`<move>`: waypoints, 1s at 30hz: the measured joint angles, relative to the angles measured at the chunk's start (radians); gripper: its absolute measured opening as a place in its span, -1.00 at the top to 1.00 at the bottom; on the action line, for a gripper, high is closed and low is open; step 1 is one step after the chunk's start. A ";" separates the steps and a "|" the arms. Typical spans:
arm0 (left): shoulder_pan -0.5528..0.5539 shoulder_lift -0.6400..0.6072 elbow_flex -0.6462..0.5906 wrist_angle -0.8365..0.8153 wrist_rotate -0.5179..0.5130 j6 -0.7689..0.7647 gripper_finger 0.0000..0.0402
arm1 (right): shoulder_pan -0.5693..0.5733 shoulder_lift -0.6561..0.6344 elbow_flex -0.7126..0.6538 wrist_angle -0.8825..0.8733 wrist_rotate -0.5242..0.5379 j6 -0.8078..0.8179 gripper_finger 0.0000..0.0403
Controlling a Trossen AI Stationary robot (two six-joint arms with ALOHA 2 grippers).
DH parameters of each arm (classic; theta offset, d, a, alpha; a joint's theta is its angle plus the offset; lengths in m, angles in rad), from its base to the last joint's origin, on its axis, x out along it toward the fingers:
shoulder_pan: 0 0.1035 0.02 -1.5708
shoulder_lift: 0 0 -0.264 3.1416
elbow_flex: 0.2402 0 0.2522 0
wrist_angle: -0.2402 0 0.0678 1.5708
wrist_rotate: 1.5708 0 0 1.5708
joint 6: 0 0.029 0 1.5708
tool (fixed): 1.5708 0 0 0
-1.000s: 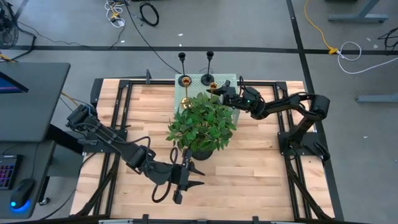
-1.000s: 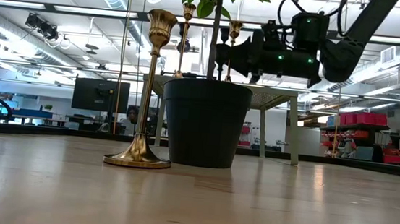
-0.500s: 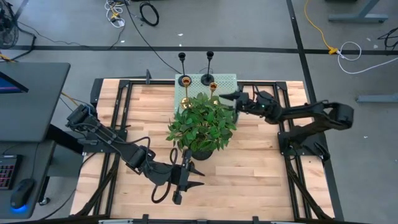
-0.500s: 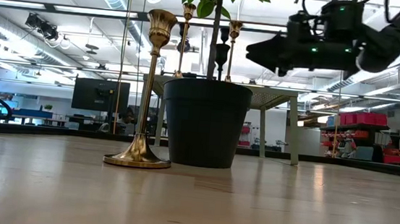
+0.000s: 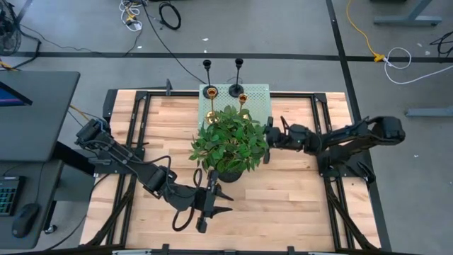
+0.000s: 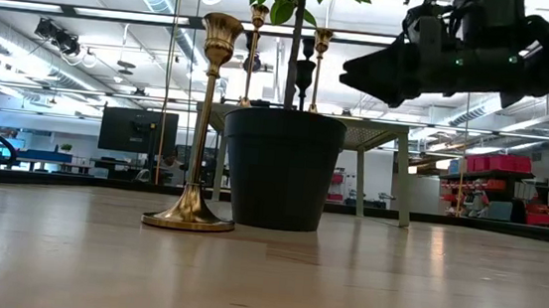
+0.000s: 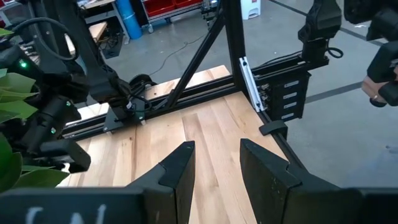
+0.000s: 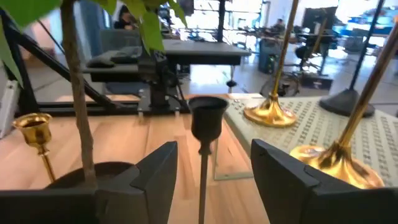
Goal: Pick & Place candle stick holders
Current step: Put the black candle holder on the shelf
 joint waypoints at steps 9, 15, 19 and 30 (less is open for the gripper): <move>0.000 0.000 0.000 0.001 0.040 0.000 0.35 | 0.062 0.110 0.000 0.074 0.088 0.021 -0.01; 0.000 0.000 0.000 0.001 0.040 0.000 0.35 | 0.070 0.222 0.002 0.228 0.084 0.006 -0.01; 0.000 0.000 0.000 0.001 0.040 0.000 0.35 | 0.069 0.285 0.018 0.312 0.085 -0.002 -0.01; 0.000 0.000 0.000 -0.001 0.040 -0.001 0.35 | 0.111 0.365 0.124 0.229 0.082 -0.010 -0.01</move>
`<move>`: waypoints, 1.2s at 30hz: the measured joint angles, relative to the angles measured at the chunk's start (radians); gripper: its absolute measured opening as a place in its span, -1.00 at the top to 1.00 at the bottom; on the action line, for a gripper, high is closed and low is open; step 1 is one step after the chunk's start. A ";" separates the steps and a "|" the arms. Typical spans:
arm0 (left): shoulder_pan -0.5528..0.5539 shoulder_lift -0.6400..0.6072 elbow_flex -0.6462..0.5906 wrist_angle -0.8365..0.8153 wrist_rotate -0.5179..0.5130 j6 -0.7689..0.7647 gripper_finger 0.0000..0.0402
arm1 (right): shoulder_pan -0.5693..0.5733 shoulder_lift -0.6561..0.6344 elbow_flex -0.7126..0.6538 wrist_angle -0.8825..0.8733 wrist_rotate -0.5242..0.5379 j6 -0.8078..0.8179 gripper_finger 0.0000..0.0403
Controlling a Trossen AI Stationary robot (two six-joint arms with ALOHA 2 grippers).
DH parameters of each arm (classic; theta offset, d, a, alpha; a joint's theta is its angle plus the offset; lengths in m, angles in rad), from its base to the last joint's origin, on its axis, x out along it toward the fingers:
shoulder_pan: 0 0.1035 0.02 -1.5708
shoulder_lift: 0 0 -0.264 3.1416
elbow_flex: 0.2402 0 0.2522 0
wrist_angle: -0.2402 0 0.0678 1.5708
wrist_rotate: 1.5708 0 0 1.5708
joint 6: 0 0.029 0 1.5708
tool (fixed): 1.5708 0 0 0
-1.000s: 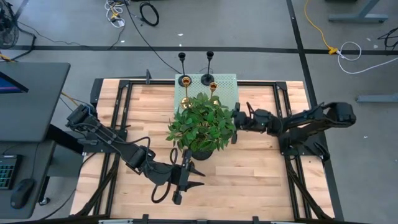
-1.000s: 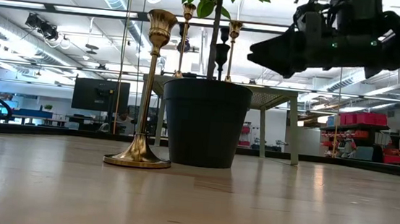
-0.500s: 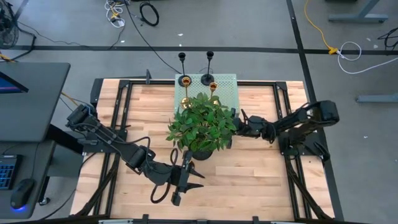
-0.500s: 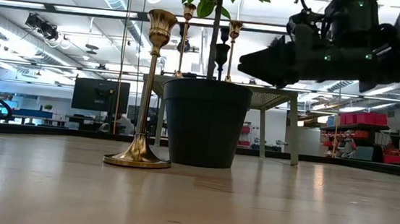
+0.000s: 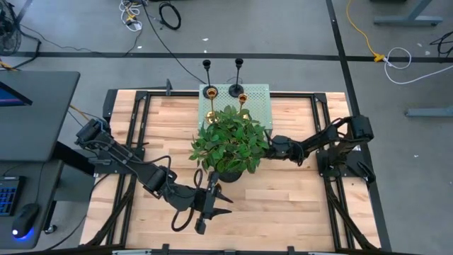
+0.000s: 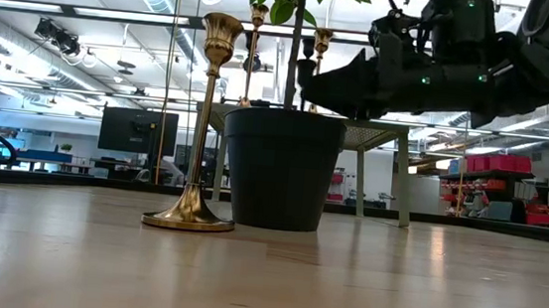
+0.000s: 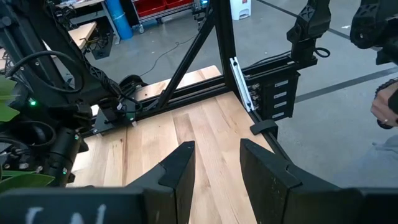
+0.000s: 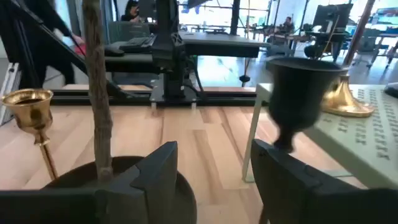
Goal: Pick & Place candle stick holders
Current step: Put the black candle holder on the shelf
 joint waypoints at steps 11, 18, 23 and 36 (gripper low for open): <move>0.000 0.000 0.000 0.000 0.015 0.000 0.35 | 0.008 0.000 -0.001 -0.046 0.104 0.017 -0.01; 0.000 0.000 0.000 -0.002 0.015 -0.001 0.35 | 0.010 -0.001 -0.002 -0.090 0.127 0.033 -0.01; 0.000 0.000 0.000 -0.002 0.015 0.000 0.35 | 0.010 -0.001 -0.002 -0.082 0.159 0.058 -0.01; 0.000 0.000 0.000 -0.002 0.015 0.001 0.35 | 0.015 0.021 0.050 -0.072 0.184 0.112 -0.01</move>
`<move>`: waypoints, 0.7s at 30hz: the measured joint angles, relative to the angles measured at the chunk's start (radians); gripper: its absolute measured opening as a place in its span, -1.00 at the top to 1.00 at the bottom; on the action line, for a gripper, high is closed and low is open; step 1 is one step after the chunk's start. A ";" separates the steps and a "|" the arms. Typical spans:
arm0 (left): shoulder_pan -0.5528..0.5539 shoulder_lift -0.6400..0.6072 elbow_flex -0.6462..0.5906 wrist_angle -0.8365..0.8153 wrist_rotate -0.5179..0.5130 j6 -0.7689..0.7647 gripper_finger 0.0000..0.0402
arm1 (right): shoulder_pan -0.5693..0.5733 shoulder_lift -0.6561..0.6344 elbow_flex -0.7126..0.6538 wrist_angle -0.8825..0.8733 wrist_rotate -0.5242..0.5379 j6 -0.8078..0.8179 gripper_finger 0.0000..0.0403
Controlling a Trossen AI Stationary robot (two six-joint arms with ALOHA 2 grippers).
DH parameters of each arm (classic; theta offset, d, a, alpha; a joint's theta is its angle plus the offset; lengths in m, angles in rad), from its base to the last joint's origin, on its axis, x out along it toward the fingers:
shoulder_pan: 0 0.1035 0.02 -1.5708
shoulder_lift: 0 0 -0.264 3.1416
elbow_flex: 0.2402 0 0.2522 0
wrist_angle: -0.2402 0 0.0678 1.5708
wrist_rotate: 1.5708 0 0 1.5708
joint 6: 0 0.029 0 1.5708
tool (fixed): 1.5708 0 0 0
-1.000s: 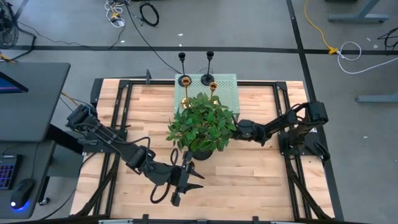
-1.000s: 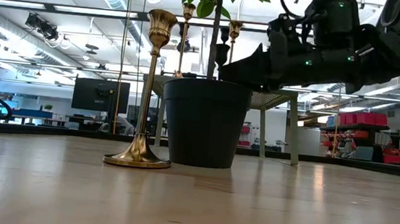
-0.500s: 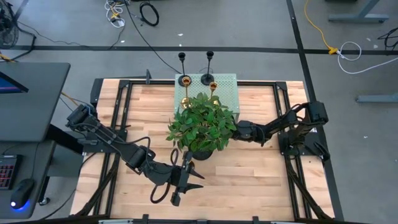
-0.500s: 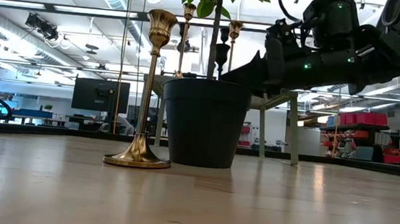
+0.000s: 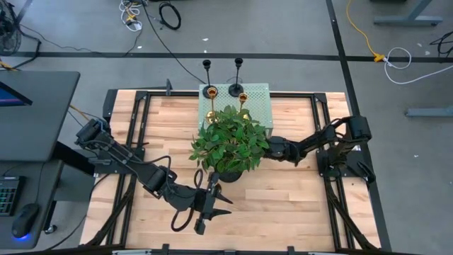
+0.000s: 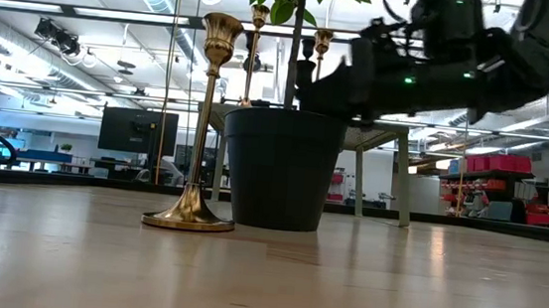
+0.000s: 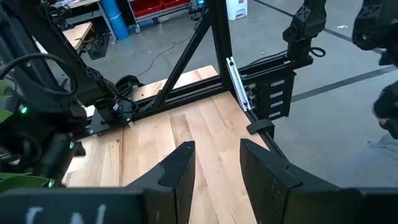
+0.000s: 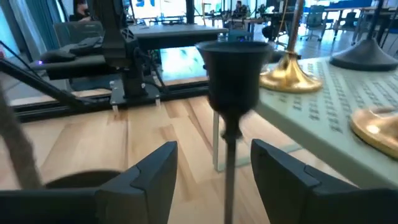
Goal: Pick & Place candle stick holders
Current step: Put the black candle holder on the shelf
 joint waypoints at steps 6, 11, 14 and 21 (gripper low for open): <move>0.000 0.000 0.000 -0.006 0.015 -0.001 0.35 | 0.010 0.092 0.098 -0.072 0.001 -0.036 0.01; 0.000 0.000 0.000 -0.009 0.023 -0.001 0.35 | 0.010 0.123 0.124 -0.093 0.004 -0.032 0.19; 0.000 0.000 0.000 -0.013 0.023 -0.001 0.35 | 0.010 0.124 0.125 -0.093 0.004 -0.027 0.38; 0.000 0.000 0.000 -0.013 0.023 -0.002 0.35 | 0.010 0.124 0.125 -0.093 0.018 -0.040 0.93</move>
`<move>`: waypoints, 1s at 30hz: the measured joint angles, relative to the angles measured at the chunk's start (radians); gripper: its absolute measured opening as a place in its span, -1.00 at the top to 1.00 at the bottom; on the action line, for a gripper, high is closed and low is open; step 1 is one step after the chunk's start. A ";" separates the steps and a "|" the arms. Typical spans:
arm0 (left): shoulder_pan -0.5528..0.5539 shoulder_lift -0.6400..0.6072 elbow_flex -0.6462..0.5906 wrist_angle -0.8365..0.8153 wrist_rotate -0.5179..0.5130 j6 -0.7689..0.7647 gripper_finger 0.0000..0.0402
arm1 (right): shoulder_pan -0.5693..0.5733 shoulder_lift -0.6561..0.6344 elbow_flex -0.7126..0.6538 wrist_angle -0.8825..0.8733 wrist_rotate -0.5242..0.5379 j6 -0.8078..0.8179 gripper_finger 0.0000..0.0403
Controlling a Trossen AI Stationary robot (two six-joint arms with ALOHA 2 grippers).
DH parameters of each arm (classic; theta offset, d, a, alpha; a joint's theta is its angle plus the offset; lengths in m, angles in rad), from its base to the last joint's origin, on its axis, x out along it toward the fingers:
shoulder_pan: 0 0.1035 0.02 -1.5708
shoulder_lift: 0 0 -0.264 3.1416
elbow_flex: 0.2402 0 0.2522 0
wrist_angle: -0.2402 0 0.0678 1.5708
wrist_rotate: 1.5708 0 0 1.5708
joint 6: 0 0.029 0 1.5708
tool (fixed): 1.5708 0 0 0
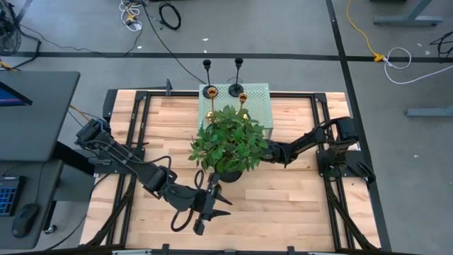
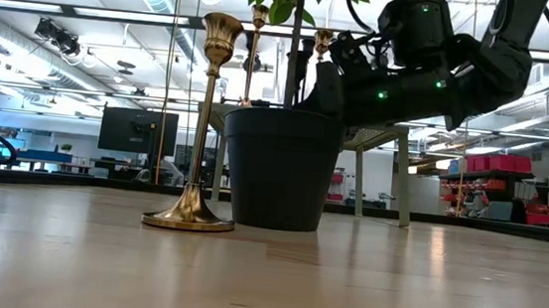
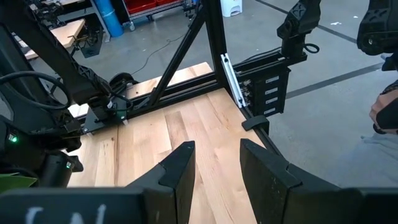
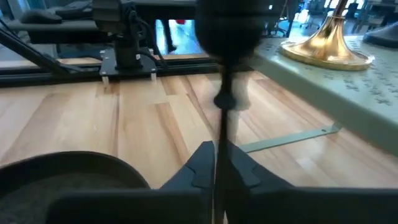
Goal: Pick & Place candle stick holders
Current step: Put the black candle holder on the shelf
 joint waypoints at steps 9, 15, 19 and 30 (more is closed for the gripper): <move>0.000 0.000 0.000 0.001 0.000 0.000 0.35 | 0.000 0.000 0.000 0.000 0.017 -0.013 0.96; 0.000 0.000 0.000 0.001 0.000 -0.001 0.35 | 0.002 -0.009 -0.001 -0.006 0.017 -0.019 0.97; 0.000 0.000 0.000 0.000 0.000 -0.001 0.35 | 0.011 -0.040 -0.006 -0.016 0.021 -0.030 0.97; 0.000 0.000 0.000 0.001 0.000 -0.001 0.35 | 0.033 -0.259 -0.160 -0.025 0.081 -0.019 0.97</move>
